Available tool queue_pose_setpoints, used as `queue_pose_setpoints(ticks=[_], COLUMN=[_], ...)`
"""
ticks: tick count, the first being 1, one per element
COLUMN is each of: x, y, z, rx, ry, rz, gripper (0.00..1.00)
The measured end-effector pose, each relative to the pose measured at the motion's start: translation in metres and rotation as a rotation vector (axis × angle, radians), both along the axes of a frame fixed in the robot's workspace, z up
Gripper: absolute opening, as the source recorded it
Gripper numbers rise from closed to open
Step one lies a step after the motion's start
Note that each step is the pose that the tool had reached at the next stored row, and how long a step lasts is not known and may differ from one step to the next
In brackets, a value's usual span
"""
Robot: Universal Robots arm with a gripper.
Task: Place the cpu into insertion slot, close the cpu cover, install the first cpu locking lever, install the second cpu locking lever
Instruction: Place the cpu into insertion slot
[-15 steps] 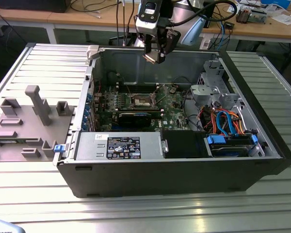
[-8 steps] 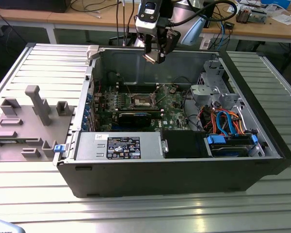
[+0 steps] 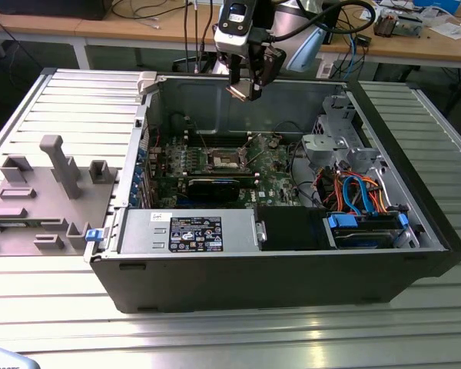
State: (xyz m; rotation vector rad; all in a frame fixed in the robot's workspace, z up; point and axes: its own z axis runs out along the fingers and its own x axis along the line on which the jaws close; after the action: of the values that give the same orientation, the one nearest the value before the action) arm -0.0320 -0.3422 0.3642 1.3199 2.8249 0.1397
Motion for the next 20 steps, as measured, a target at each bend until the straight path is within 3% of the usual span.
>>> queue_pose_setpoints(ticks=[20], x=[0.0], y=[0.0], z=[0.0], rx=[0.0], ry=[0.0], rz=[-0.013], gripper=[0.55])
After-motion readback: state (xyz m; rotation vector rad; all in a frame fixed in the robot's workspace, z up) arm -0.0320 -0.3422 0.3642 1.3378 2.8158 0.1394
